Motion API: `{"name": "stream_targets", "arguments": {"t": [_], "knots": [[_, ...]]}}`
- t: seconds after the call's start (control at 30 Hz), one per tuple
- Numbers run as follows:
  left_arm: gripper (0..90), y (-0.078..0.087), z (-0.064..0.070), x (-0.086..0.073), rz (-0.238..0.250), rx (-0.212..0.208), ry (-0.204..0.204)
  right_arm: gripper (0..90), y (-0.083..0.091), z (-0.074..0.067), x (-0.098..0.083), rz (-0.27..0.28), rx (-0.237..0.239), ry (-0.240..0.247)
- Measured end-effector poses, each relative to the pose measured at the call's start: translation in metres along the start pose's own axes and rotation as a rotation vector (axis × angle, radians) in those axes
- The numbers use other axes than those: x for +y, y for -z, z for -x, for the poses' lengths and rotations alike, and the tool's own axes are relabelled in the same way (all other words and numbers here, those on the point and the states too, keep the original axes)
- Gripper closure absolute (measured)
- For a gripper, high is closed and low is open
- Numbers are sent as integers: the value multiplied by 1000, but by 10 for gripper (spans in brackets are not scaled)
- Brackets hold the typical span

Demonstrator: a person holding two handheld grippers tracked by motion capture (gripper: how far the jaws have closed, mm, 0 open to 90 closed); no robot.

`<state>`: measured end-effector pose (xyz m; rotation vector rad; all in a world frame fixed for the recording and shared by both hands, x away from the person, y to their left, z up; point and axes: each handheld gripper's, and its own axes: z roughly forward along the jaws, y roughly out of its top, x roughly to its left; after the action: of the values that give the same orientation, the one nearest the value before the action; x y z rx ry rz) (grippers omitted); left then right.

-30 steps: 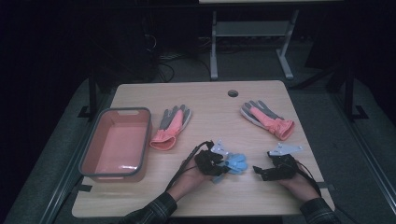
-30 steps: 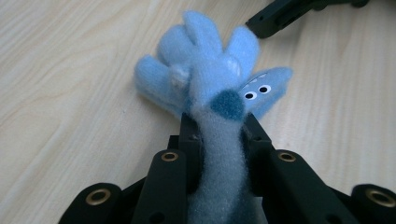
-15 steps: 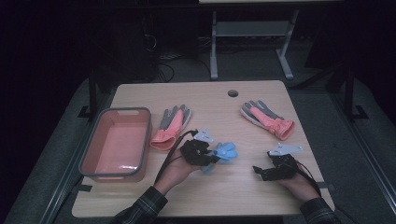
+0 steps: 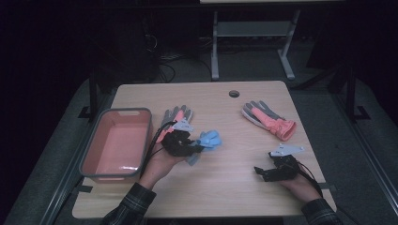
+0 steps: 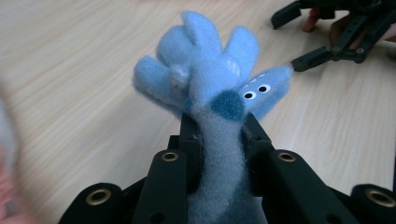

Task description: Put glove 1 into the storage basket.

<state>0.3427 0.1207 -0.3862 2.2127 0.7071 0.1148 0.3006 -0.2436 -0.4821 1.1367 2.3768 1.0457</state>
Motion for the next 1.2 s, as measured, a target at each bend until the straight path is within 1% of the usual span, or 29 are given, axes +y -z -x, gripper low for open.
{"name": "stream_targets", "arguments": {"t": [0.03,0.07,0.1,0.13,0.17,0.2,0.23,0.3,0.37,0.53,0.6,0.63,0.8,0.87,0.93,0.97,1.13,1.2], "knots": [[750,3,-2,-1,0,3,0,143,0,0,0,0,0,0],[751,10,-6,-1,5,18,7,143,0,0,0,0,0,0],[751,10,-6,-1,5,18,7,143,0,0,0,0,0,0],[751,14,-8,-2,9,26,13,143,0,0,0,0,0,0],[751,22,-12,-3,15,43,15,143,0,0,0,0,0,0],[750,27,-14,-4,19,51,20,143,0,0,0,0,0,0],[750,27,-14,-4,19,51,20,143,0,0,0,0,0,0],[749,35,-19,-6,41,65,35,143,0,0,0,0,0,1],[749,44,-24,-8,41,86,38,143,0,0,0,0,0,1],[749,63,-35,-13,43,125,48,143,0,0,0,0,0,0],[749,69,-39,-16,43,141,57,144,0,0,0,0,0,1],[749,72,-41,-17,36,148,58,143,0,0,0,0,0,0],[749,86,-51,-27,30,179,94,143,0,0,0,0,0,0],[749,90,-55,-30,28,190,97,144,0,0,0,0,0,0],[749,98,-59,-34,27,207,113,144,0,0,0,-1,0,-1],[749,98,-59,-34,27,207,113,144,0,0,0,-1,0,-1],[748,110,-67,-42,27,247,133,144,0,0,0,-2,2,2],[748,116,-72,-46,32,263,147,144,0,0,0,-1,-1,3]]}}
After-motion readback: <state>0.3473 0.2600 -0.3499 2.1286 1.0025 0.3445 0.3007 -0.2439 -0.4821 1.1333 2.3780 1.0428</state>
